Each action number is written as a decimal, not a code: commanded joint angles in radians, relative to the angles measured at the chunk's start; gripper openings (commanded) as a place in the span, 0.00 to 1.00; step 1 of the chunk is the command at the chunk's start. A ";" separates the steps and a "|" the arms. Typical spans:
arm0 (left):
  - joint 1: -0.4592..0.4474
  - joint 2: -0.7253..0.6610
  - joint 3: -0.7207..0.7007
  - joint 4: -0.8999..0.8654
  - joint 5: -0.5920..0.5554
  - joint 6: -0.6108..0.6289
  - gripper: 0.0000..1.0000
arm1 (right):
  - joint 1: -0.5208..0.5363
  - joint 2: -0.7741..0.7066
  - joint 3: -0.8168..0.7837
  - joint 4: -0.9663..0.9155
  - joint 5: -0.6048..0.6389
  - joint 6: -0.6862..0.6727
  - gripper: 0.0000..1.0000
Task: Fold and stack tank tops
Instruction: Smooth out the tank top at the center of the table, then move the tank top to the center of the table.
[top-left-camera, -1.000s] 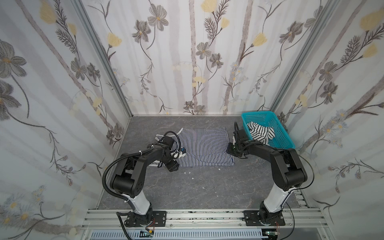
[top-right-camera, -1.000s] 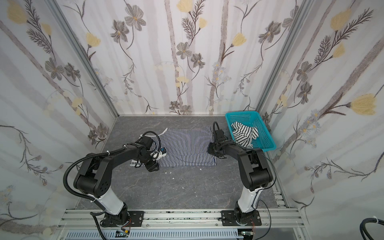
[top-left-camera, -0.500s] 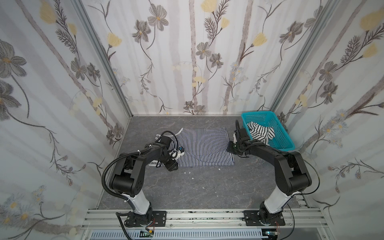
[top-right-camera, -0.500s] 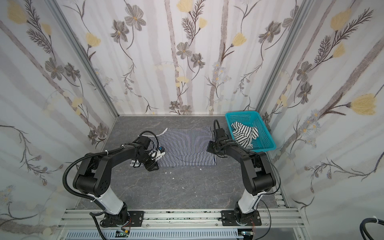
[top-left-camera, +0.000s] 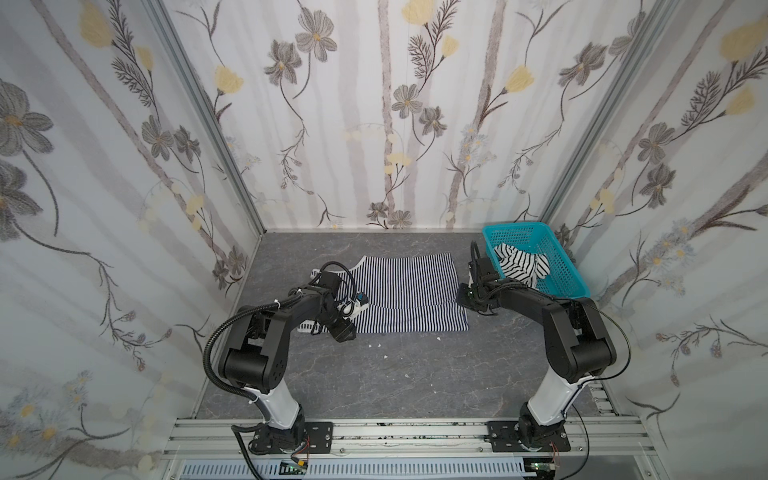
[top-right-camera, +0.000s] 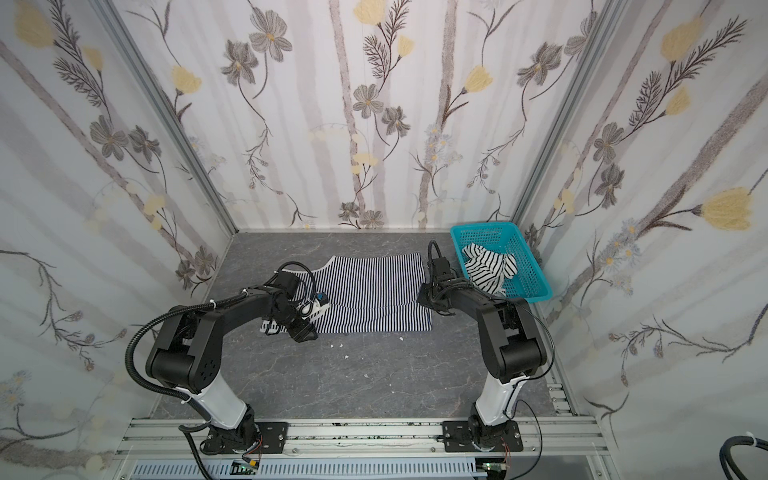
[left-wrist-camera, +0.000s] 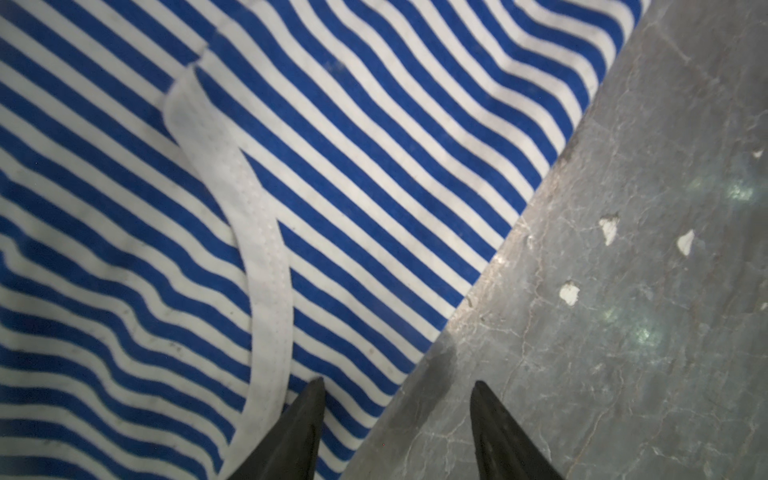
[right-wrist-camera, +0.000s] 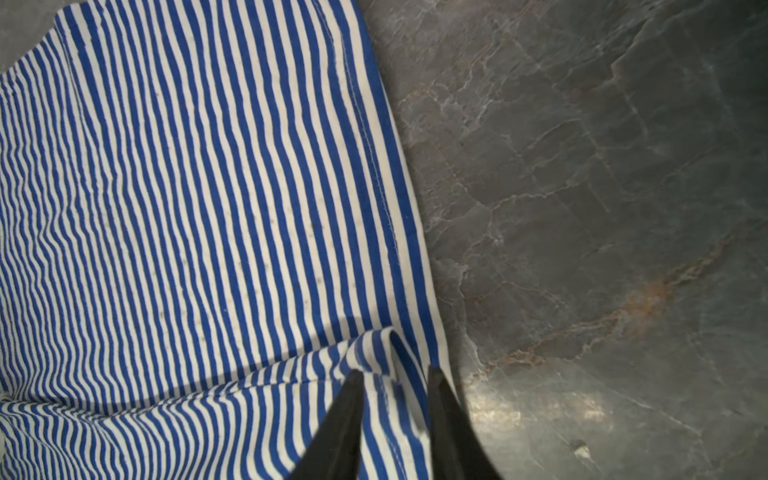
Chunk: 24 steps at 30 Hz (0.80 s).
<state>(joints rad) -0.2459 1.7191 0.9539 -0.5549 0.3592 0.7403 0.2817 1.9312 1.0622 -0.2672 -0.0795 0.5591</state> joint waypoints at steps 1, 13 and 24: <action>0.004 0.008 0.001 0.005 -0.096 -0.027 0.61 | 0.003 -0.025 0.007 0.012 0.024 0.012 0.39; -0.030 -0.048 0.039 0.016 -0.071 -0.100 0.64 | 0.162 -0.179 -0.121 0.016 0.026 0.073 0.31; -0.023 -0.009 0.044 0.070 -0.201 -0.162 0.62 | 0.237 -0.147 -0.249 0.084 0.024 0.126 0.26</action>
<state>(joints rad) -0.2710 1.7382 1.0164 -0.4908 0.1703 0.5758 0.5110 1.7802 0.8299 -0.2432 -0.0536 0.6540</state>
